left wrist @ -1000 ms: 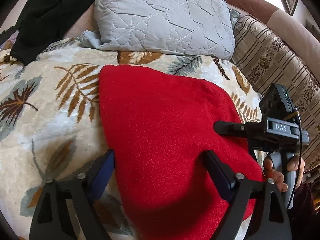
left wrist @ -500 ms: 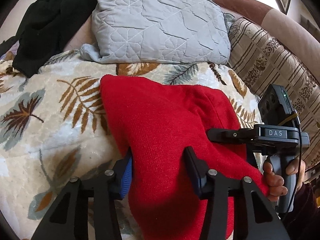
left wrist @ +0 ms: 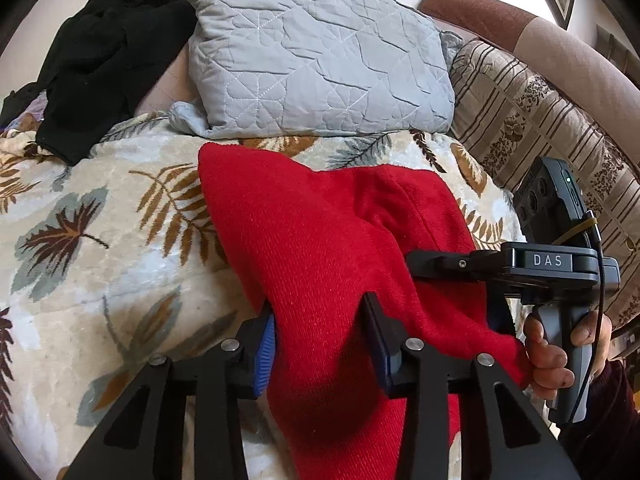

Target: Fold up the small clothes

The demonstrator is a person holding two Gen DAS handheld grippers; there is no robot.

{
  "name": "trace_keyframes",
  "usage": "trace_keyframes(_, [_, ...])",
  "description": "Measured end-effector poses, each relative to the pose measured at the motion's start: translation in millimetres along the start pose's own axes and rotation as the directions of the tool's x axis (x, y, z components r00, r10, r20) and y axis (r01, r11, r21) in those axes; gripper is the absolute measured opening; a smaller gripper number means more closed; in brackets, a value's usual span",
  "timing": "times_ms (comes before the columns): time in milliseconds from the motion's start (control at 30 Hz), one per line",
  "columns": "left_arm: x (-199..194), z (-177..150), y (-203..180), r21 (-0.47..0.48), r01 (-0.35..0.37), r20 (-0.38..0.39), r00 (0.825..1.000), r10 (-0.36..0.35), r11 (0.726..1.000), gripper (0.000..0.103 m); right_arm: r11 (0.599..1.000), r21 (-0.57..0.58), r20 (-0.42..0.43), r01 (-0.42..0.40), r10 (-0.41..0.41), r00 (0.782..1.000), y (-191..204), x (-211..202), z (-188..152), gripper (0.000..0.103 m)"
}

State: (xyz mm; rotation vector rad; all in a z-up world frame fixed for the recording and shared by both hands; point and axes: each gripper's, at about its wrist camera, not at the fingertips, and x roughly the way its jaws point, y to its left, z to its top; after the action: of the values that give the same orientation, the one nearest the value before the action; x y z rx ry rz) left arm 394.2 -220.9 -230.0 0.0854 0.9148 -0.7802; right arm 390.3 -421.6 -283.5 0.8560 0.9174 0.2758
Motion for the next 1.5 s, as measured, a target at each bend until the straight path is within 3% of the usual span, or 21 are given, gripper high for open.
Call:
trace_keyframes(533, [-87.4,-37.5,15.9,0.01,-0.131,0.066,0.989,0.13,0.991,0.042,0.994,-0.1,-0.064,-0.04,0.033,0.997,70.6,13.4,-45.9,0.048])
trace_keyframes(900, [-145.0,-73.6,21.9,0.008,-0.173,0.093,0.981,0.172,0.985,0.042,0.986,-0.15,-0.086,-0.075,0.063,0.994,121.2,16.2,-91.1,0.048])
trace_keyframes(1067, [-133.3,-94.9,27.3,0.009,-0.208,0.039,0.978,0.207,0.978,0.042,0.989,-0.124,-0.091,-0.076,0.065,0.994,117.8,16.0,-106.3,0.048])
trace_keyframes(1233, [-99.3,-114.2,32.4,0.055,-0.283,-0.032,0.958,0.285,0.957,0.042,0.994,-0.1,-0.111,0.038,-0.049,0.993,92.3,39.2,-117.4,0.048])
trace_keyframes(1367, [-97.2,-119.8,23.8,0.105,-0.319,-0.014,0.947,0.322,0.942,0.042,0.997,-0.046,-0.106,0.055,-0.06,0.993,70.1,42.2,-111.2,0.049])
trace_keyframes(1500, [-103.6,-121.9,25.5,0.082,-0.321,-0.012,0.946,0.323,0.943,0.043,0.985,-0.125,-0.074,0.119,-0.129,0.989,83.2,36.2,-114.6,0.056])
